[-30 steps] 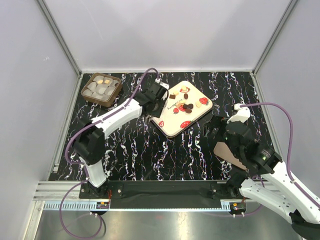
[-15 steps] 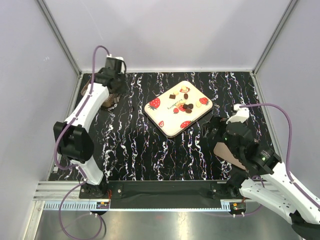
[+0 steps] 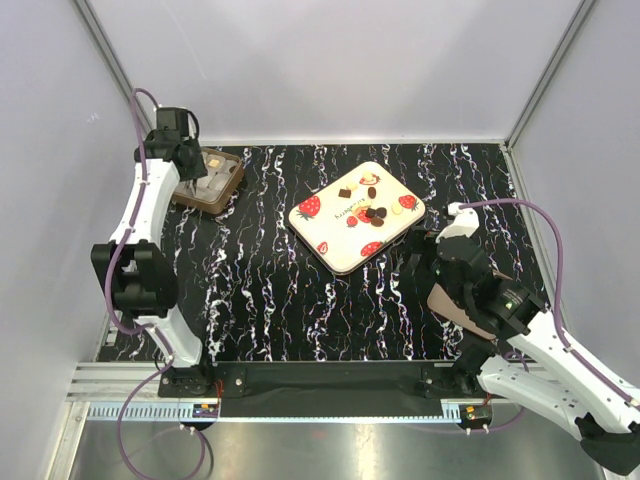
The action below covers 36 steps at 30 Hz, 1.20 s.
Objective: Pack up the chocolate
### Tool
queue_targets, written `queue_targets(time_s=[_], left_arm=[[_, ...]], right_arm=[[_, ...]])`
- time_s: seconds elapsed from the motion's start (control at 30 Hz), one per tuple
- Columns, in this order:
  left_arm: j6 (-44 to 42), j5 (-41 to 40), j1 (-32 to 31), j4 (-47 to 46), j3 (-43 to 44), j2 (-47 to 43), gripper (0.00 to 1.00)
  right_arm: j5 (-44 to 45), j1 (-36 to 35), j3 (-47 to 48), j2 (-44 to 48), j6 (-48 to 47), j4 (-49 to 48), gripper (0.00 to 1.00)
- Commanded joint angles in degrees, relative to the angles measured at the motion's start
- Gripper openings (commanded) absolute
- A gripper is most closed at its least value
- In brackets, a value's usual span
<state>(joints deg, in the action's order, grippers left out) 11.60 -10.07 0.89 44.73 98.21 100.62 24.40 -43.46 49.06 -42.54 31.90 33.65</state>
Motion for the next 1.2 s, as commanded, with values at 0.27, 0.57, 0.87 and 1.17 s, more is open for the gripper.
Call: queue_targets(time_s=[0.27, 0.57, 0.87, 1.17], left_arm=[[-1.66, 0.22, 5.88, -5.00, 1.36, 3.00, 0.36], [-2.37, -1.97, 7.11, -7.37, 4.79, 9.15, 0.36], [-3.25, -3.12, 7.11, -8.52, 6.46, 12.76, 0.38], [-4.39, -3.03, 7.11, -9.75, 6.72, 14.60, 0.41]], right_arm=[[-1.29, -0.04, 0.86, 0.62, 0.45, -2.36, 1.00], [0.20, -0.04, 2.09, 1.59, 0.53, -1.22, 1.00], [3.02, -0.04, 3.15, 0.88, -0.87, -0.86, 1.00], [3.90, -0.05, 2.18, -0.78, -1.66, -2.45, 1.00]])
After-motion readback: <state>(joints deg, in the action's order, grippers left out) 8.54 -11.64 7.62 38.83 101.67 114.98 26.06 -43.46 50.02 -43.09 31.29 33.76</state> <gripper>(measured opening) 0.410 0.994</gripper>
